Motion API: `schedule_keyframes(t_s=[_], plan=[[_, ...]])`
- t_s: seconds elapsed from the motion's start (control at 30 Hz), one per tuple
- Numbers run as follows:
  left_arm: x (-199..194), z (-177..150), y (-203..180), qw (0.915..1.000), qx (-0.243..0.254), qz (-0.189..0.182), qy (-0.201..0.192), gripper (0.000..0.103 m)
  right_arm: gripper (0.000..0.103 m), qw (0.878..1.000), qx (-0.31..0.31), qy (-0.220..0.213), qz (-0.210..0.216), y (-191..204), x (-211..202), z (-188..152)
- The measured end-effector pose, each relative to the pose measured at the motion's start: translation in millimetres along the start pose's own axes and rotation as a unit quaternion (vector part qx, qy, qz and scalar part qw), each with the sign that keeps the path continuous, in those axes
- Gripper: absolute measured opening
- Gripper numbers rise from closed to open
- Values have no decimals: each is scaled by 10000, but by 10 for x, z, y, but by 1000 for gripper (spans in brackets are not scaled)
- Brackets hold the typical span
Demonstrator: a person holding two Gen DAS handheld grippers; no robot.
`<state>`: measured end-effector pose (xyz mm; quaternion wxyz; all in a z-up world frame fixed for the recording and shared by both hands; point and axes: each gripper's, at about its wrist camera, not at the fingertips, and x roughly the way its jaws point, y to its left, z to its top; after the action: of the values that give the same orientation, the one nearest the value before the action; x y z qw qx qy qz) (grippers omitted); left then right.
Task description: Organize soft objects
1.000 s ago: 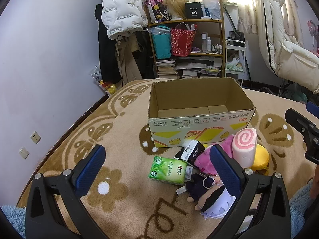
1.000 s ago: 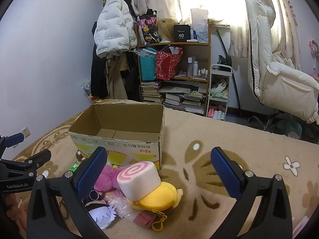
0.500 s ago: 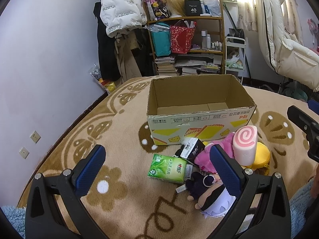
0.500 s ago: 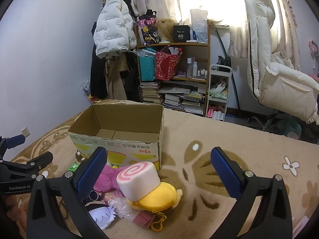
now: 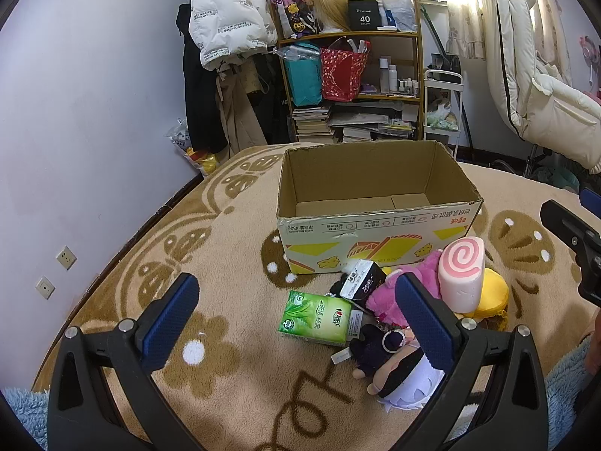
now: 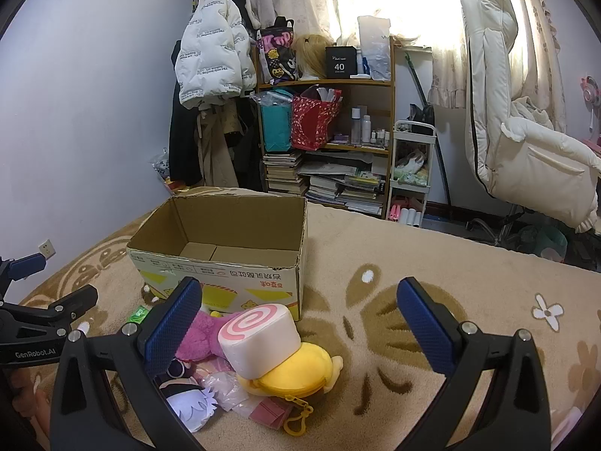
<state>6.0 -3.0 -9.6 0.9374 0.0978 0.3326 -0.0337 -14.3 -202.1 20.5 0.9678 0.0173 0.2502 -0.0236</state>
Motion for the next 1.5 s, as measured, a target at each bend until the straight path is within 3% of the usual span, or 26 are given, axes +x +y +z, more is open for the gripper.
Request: schedule_keyframes(t_s=[0.93,1.33,1.5], plan=[[-70,8,-112,9996,233,-147,-83,103,103,9996,230,172,51,-71,39,-7],[117,114,-178,9987,-10,-333,373,103,103,9950,415,795,431,-83,274,50],[305,122,-281,9969,34,-333,715,103,103,9934,309,1031,394,-57,382,59]])
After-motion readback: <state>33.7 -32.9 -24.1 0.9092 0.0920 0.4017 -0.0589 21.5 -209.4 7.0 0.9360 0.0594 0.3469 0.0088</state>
